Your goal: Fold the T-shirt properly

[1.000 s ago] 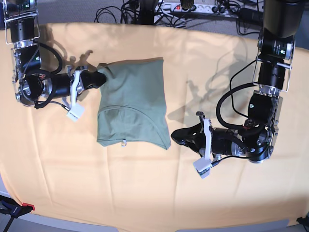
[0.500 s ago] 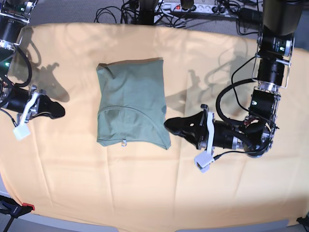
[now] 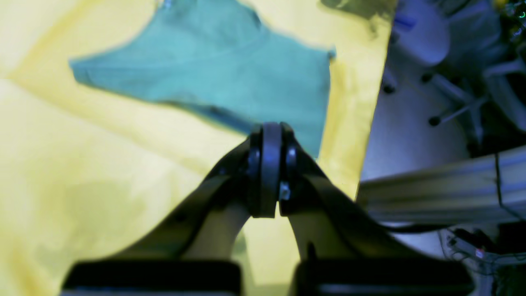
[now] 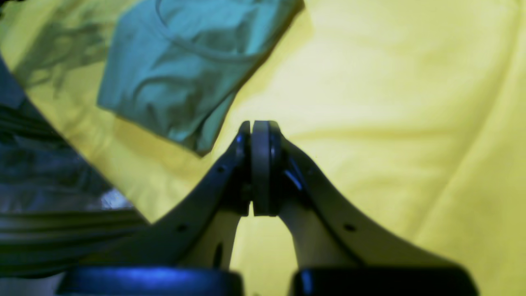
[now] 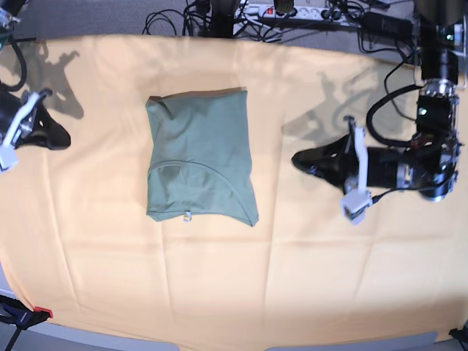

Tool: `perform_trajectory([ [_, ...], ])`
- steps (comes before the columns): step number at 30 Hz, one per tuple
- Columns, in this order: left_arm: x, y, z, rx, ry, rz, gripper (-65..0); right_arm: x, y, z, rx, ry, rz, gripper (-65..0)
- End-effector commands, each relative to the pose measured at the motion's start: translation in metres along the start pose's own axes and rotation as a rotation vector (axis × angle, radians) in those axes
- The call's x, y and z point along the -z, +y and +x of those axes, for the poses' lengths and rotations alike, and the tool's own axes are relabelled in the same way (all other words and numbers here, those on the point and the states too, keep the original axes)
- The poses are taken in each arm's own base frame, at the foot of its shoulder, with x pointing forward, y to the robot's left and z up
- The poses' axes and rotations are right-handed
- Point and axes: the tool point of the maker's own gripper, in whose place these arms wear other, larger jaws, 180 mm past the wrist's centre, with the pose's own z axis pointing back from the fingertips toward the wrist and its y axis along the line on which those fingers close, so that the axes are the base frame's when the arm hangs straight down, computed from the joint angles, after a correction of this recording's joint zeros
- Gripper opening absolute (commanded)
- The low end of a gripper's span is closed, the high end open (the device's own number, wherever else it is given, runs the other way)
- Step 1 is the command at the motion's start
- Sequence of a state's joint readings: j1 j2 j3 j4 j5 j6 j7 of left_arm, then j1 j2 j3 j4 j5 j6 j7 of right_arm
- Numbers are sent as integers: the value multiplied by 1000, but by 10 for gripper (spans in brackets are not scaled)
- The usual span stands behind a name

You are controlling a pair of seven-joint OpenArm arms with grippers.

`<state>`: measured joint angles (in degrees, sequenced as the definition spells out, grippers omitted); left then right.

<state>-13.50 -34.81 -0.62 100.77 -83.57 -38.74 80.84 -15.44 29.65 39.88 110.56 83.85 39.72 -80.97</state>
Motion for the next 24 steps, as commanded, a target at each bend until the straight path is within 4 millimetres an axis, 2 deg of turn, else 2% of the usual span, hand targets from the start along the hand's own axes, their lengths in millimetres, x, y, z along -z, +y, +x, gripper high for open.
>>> perform_trajectory([
  [1,-13,-6,9,45,-21,17,-650,-11,4,10,-53,-17,-17,-650],
  [6,-46,-32,-13,70,58,114,-650,-43,17,-13,-88,70,-99,-650],
  [10,-61,-49,-32,16,89,170,-650,-62,21,-41,-26,143,-141,-650],
  [15,-74,-78,-59,-53,143,208,-650,-83,33,-83,81,250,-159,-650],
  [20,-78,-118,-89,-125,239,182,-650,-105,51,-122,194,346,-173,-650],
  [24,-79,-153,-112,-216,320,128,-650,-119,73,-151,281,425,-159,-650],
])
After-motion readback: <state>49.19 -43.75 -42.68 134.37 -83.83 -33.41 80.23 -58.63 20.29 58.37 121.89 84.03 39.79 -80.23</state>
